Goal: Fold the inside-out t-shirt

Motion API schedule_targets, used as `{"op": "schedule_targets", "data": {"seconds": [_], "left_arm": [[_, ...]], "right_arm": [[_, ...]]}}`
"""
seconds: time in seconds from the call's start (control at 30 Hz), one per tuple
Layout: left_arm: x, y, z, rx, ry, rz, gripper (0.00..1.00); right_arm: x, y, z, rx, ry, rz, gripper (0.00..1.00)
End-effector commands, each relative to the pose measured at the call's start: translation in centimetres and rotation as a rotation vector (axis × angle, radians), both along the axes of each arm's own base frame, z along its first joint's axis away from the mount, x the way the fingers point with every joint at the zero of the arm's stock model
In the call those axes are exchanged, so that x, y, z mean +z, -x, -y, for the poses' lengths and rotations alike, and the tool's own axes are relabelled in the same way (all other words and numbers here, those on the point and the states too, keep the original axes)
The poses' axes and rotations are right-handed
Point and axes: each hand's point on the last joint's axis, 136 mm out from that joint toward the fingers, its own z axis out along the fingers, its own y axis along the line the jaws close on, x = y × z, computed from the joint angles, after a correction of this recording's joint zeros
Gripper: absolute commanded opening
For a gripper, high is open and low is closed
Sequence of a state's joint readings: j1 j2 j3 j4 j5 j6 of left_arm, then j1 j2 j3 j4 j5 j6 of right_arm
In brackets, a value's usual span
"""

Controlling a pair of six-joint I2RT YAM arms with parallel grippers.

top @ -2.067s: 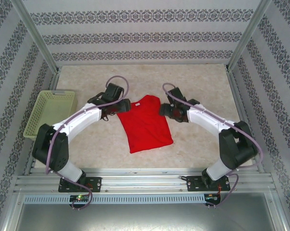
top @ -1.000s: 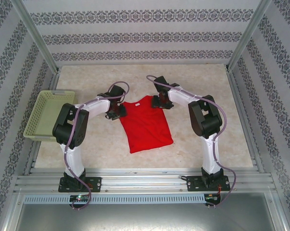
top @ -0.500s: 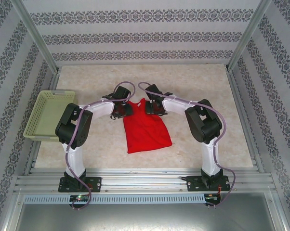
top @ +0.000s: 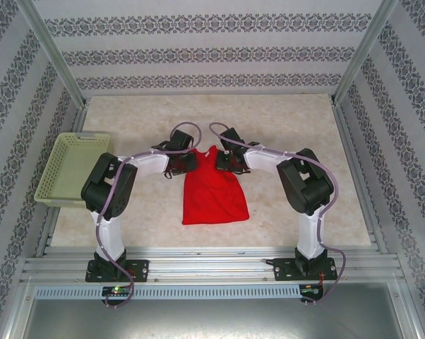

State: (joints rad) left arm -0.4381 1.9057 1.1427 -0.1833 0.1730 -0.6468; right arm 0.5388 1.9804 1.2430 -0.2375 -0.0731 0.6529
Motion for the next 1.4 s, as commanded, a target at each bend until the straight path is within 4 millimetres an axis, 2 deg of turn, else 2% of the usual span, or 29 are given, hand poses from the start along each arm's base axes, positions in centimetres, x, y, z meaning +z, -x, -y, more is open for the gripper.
{"op": "schedule_targets", "data": {"seconds": [0.0,0.1,0.2,0.27,0.4,0.53,0.57,0.63,0.7,0.77,0.87,1.0,1.1,1.2,1.3,1.37], "left_arm": [[3.0,1.6,0.2,-0.022,0.047,0.08,0.0],[4.6,3.4,-1.1,-0.003,0.063,0.126,0.0],[7.0,3.3,-2.0,0.008,0.083,0.191,0.0],[8.8,1.8,-2.8,0.032,0.107,0.233,0.0],[13.2,-2.9,-4.0,0.068,0.167,0.312,0.0],[20.2,-8.9,-5.3,0.078,0.214,0.426,0.0],[22.0,-9.8,-5.6,0.074,0.213,0.458,0.0],[25.6,-10.8,-5.7,0.057,0.216,0.522,0.0],[27.2,-10.0,-4.8,0.011,0.248,0.547,0.0],[26.4,-8.0,-3.6,-0.027,0.29,0.526,0.0],[22.2,-3.4,-2.0,-0.05,0.338,0.467,0.0],[14.5,4.0,-1.3,-0.068,0.338,0.35,0.0],[10.1,9.0,-0.7,-0.094,0.338,0.26,0.0],[8.7,11.5,-0.8,-0.089,0.346,0.218,0.0],[10.3,11.6,-1.5,-0.076,0.32,0.276,0.0],[11.7,10.9,-2.4,-0.051,0.274,0.336,0.0]], "right_arm": [[-0.1,2.4,1.1,-0.011,-0.019,-0.046,0.0],[1.2,3.4,1.7,-0.02,-0.059,-0.018,0.0],[4.0,2.5,2.0,-0.03,-0.135,0.037,0.0],[6.5,0.7,2.3,-0.041,-0.18,0.097,0.0],[11.9,-4.1,2.7,-0.044,-0.246,0.201,0.0],[18.1,-9.5,2.8,-0.043,-0.302,0.325,0.0],[19.2,-10.1,2.9,-0.042,-0.306,0.345,0.0],[21.9,-11.5,2.8,-0.031,-0.309,0.392,0.0],[23.1,-11.4,2.5,-0.017,-0.314,0.405,0.0],[22.7,-10.4,2.2,0.0,-0.318,0.404,0.0],[19.9,-7.5,1.5,0.03,-0.334,0.366,0.0],[13.9,-1.8,1.0,0.059,-0.347,0.274,0.0],[9.8,2.8,1.1,0.075,-0.334,0.201,0.0],[7.9,6.1,0.9,0.1,-0.318,0.152,0.0],[8.7,7.6,0.5,0.132,-0.292,0.172,0.0],[9.9,7.4,0.4,0.14,-0.275,0.207,0.0]]}}
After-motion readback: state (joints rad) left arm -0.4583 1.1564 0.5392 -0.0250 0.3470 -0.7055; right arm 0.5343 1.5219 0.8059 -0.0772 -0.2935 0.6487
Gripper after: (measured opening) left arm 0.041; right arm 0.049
